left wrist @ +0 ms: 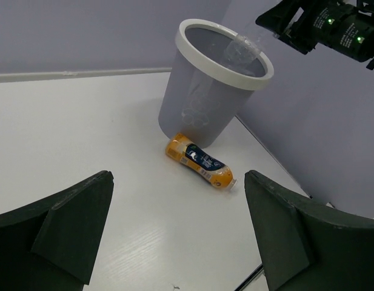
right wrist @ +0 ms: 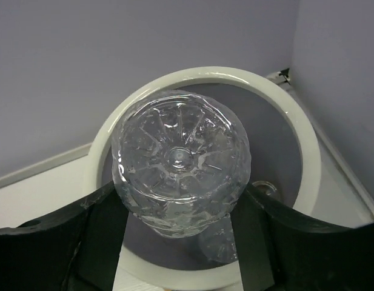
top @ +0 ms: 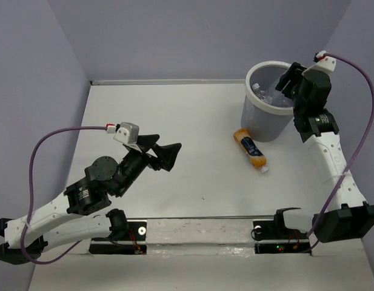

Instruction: Put the plastic bottles in the bin

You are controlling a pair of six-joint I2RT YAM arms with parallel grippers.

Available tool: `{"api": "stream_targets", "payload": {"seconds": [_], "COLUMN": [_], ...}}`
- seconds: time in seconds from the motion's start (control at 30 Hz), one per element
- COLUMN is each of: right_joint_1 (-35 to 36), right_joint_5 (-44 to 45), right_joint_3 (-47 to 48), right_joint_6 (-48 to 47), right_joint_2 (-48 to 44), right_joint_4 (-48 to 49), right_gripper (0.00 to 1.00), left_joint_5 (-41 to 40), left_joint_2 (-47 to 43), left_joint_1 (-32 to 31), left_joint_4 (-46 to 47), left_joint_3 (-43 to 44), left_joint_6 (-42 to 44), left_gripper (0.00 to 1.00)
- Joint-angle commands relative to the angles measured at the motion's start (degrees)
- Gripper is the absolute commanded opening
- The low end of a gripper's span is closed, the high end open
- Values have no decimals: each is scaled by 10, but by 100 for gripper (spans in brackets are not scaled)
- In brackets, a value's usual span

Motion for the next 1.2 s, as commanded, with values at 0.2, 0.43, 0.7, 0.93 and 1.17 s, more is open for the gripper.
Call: {"api": "stream_targets", "payload": {"seconds": [0.2,0.43,0.7,0.93,1.17], "right_joint_1": [-3,223,270,270,270], "right_joint_5": [-11,69,43,143,192], "right_joint_3": [223,167,-46,-110,-110], "right_joint_6": [-65,-122,-78,-40,-67], "right_joint_2": [123,106,54,167,245], "right_joint_4": [-159,-184,-170,-232,-191], "right_gripper": [94,79,62,89,90], "left_joint_5": [-78,-119,58,44,47], "left_joint_2": [0,11,50,37,33], "left_joint_1": [2,34,182,195,195], "left_joint_4": [-41,-69,-54,-44,-40], "left_joint_3": [-3,-3,-43,-38,-48], "left_joint_6": [-47,-102,-130,-114,-114], "left_gripper": [99,99,99,99,99]}}
